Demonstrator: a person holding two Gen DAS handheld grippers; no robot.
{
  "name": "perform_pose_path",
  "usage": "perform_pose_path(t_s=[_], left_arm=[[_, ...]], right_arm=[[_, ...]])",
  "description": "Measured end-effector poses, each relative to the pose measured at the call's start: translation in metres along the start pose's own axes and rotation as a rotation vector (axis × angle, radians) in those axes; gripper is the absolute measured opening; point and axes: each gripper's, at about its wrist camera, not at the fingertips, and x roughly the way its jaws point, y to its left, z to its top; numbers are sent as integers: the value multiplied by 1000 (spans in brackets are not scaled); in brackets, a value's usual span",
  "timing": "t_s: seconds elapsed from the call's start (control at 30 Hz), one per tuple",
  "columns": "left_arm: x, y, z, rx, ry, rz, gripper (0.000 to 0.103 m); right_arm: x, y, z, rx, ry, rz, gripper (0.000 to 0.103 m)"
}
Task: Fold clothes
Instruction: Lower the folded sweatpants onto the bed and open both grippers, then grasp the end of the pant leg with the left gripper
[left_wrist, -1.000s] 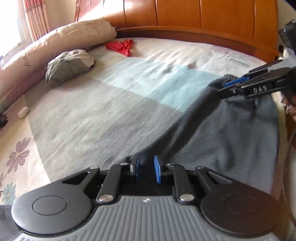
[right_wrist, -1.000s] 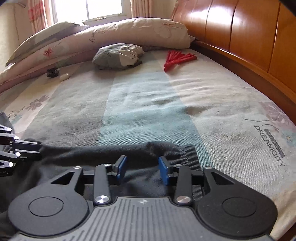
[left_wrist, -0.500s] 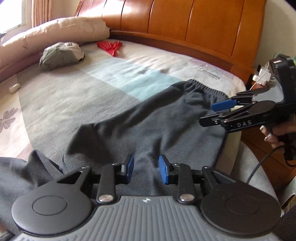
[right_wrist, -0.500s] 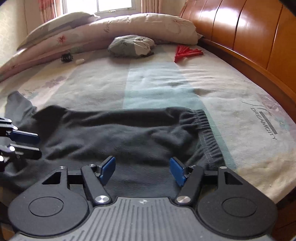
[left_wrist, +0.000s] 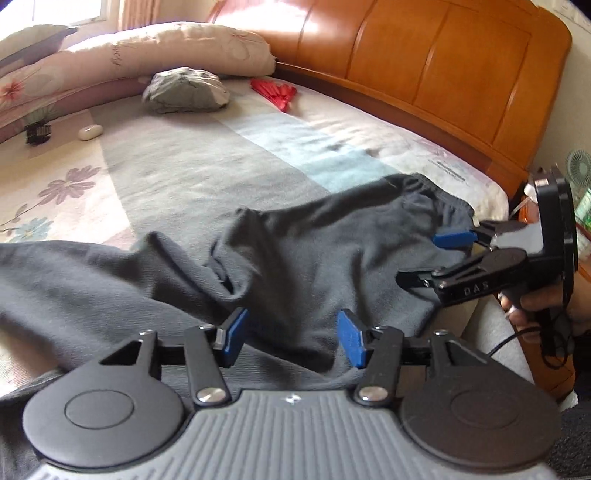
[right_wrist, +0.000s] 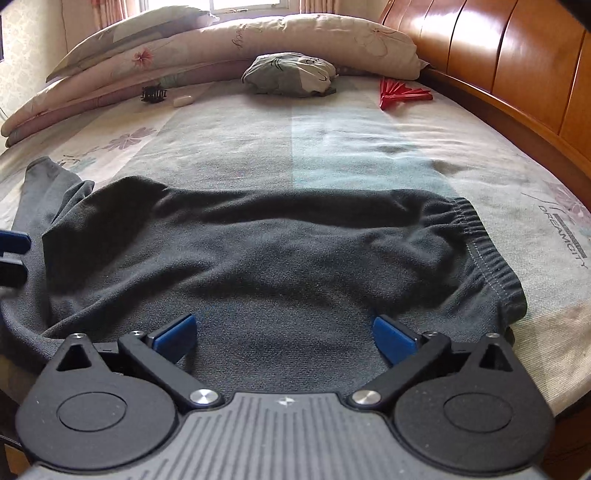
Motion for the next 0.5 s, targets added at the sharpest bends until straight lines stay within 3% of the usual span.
perform_pose_path(t_s=[0.27,0.5], left_arm=[[-38,104,-8,-389,-59,162,62],[-26,177,-31,-683,-58,100,63]], right_arm=[[2,4,-1,-19,0,-23,103],[3,6,0,-22,6,-34,103]])
